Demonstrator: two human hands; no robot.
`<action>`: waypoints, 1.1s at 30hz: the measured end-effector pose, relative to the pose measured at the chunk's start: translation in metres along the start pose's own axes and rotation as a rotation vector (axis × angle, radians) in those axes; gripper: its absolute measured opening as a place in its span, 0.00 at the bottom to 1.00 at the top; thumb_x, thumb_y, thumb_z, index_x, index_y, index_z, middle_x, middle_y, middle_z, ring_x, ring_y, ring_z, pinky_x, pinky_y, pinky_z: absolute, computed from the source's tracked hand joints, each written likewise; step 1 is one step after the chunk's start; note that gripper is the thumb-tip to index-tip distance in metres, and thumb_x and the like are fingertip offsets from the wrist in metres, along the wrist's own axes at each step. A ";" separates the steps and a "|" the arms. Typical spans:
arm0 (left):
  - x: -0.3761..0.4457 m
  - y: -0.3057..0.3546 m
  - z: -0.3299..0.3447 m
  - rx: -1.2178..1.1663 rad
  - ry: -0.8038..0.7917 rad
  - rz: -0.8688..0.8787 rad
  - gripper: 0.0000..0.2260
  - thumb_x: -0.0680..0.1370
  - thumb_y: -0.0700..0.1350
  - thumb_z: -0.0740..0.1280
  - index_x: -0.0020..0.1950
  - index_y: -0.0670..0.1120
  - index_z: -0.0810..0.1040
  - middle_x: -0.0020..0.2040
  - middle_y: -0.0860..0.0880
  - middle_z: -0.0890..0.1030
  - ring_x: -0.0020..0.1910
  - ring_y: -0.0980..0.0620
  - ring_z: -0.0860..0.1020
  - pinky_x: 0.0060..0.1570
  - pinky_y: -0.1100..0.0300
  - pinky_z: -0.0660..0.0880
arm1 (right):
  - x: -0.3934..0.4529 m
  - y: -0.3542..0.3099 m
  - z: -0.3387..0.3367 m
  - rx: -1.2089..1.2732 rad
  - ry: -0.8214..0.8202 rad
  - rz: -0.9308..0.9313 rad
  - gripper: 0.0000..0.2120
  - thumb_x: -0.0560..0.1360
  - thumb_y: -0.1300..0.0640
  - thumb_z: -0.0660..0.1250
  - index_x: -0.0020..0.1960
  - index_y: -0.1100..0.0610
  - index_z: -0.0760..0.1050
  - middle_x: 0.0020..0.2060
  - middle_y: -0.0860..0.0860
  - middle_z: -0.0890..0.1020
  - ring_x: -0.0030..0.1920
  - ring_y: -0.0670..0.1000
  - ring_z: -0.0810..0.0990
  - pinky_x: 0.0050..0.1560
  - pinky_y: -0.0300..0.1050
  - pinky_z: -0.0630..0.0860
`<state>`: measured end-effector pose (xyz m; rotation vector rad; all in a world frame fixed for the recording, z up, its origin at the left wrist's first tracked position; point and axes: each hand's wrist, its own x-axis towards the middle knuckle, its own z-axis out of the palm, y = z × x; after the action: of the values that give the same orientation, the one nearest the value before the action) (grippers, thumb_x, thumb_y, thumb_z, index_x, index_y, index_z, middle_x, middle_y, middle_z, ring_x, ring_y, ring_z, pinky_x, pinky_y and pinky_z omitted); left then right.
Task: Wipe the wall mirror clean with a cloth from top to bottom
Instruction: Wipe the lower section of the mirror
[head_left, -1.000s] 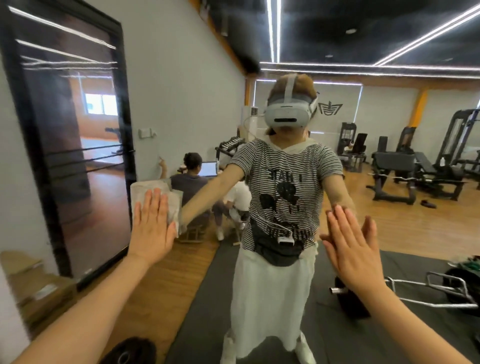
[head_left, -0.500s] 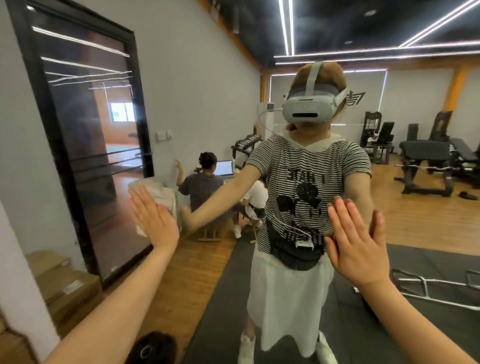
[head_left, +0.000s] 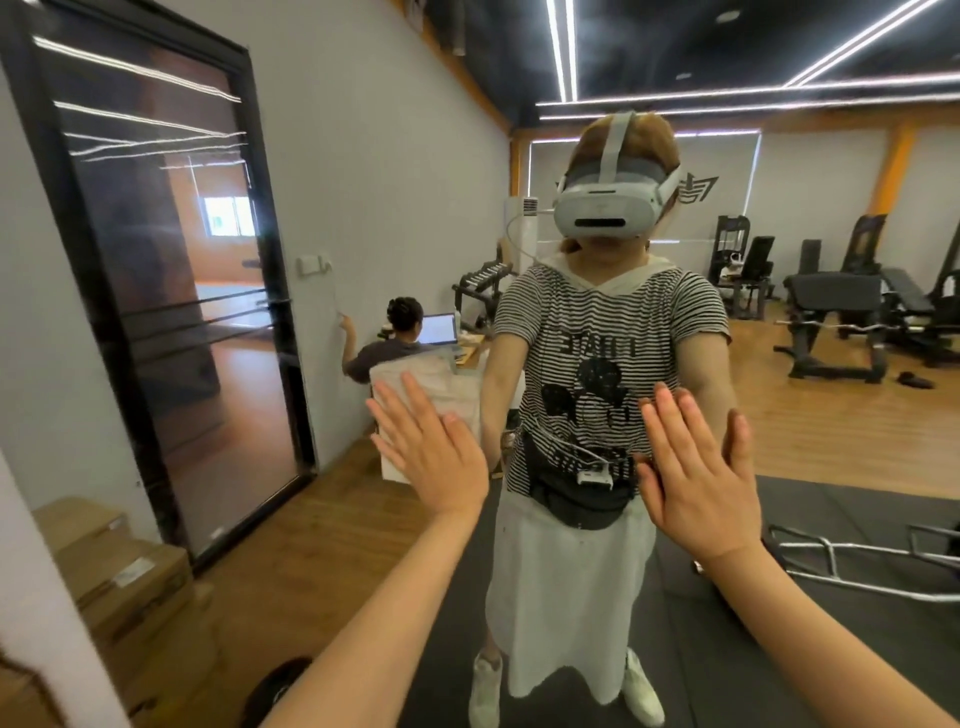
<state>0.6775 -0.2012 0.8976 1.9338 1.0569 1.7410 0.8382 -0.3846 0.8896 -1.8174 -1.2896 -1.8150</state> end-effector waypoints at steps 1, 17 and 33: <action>0.006 -0.008 -0.005 0.013 -0.014 0.029 0.27 0.80 0.52 0.45 0.77 0.46 0.45 0.78 0.45 0.44 0.77 0.46 0.43 0.73 0.46 0.39 | 0.000 0.000 0.000 0.000 0.004 -0.002 0.30 0.81 0.49 0.52 0.79 0.58 0.52 0.79 0.53 0.52 0.78 0.52 0.51 0.75 0.59 0.45; -0.018 0.015 0.019 -0.007 0.073 0.034 0.27 0.83 0.55 0.42 0.79 0.45 0.49 0.78 0.39 0.53 0.77 0.38 0.51 0.74 0.40 0.47 | -0.002 -0.003 0.005 -0.027 0.011 0.012 0.29 0.81 0.50 0.51 0.79 0.58 0.51 0.79 0.53 0.51 0.78 0.52 0.50 0.76 0.59 0.44; 0.014 0.025 0.013 -0.132 0.179 -0.259 0.29 0.79 0.52 0.44 0.79 0.42 0.52 0.79 0.40 0.52 0.78 0.41 0.49 0.74 0.41 0.44 | -0.004 -0.003 0.004 -0.029 -0.010 0.022 0.30 0.81 0.50 0.50 0.80 0.57 0.49 0.79 0.52 0.48 0.78 0.52 0.49 0.76 0.58 0.43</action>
<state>0.6973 -0.2050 0.9225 1.5101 1.1624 1.8100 0.8392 -0.3817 0.8843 -1.8502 -1.2482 -1.8252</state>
